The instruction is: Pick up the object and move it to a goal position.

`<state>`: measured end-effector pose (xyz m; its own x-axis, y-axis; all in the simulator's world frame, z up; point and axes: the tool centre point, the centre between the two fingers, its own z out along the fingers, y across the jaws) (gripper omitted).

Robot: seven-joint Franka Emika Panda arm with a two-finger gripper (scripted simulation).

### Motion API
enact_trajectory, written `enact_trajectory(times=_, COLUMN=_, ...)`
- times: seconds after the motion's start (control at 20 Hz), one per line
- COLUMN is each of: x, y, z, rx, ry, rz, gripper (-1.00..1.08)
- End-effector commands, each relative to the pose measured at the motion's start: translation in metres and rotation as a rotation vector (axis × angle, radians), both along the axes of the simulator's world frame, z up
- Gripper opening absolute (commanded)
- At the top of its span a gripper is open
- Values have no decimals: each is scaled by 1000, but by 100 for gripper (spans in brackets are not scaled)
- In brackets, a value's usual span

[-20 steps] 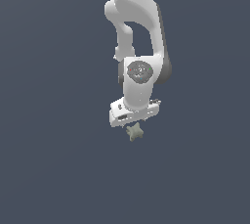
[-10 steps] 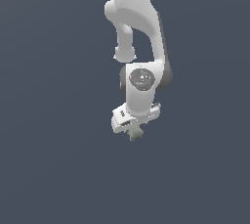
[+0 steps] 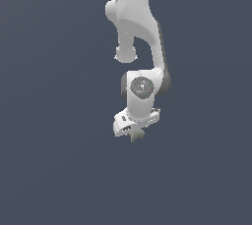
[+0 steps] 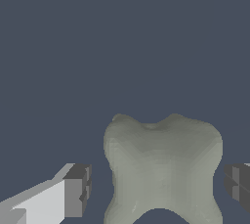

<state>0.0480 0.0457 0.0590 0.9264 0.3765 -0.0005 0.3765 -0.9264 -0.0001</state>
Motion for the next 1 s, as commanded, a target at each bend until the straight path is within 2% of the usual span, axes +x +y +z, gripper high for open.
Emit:
enact_trajectory(times=0.0, x=0, y=0, z=-12, rx=0, ry=0, rz=1, gripper=100)
enact_trajectory(times=0.3, x=1, y=0, z=-19, rx=0, ry=-1, rz=2, gripper=100)
enact_trajectory(times=0.35, x=1, y=0, z=-19, rx=0, ry=-1, rz=2, gripper=-100)
enact_trajectory(times=0.95, x=1, y=-1, z=-19, rx=0, ry=-1, rz=2, gripper=-100)
